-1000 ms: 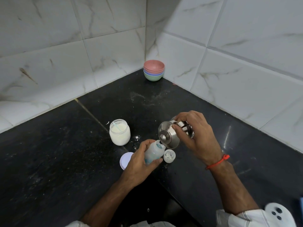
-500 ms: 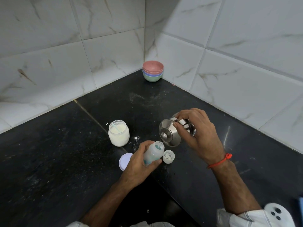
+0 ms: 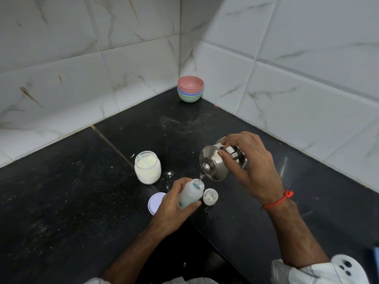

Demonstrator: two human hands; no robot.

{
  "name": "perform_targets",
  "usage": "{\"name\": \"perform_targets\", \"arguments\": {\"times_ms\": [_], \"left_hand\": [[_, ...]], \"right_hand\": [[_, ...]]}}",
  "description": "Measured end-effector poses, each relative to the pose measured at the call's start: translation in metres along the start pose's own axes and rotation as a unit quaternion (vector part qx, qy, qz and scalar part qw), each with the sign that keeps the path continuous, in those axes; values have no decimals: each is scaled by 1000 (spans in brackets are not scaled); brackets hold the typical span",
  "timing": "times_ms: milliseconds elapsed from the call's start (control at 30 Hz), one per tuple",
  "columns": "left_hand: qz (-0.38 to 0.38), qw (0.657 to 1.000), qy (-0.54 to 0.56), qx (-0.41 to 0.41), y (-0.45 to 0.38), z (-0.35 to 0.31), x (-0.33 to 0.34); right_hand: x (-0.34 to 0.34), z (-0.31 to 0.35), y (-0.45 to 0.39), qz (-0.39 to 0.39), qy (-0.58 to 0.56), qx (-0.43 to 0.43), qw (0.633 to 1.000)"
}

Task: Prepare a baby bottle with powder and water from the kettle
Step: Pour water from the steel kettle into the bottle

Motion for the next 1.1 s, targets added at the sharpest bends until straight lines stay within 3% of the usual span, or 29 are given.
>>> {"name": "perform_targets", "arguments": {"times_ms": [1100], "left_hand": [[14,1000,-9,-16,-5,10,3]], "right_hand": [[1,1,-5,-1,31,-33,999]]}}
Point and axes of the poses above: each hand's wrist, its own y-axis away from the middle knuckle, its own x-axis out of the palm, z = x × y, the point moved 7 cm from there along -y, towards the middle knuckle, and after that the axes turned 1 degree about y, right-handed, at the moved point
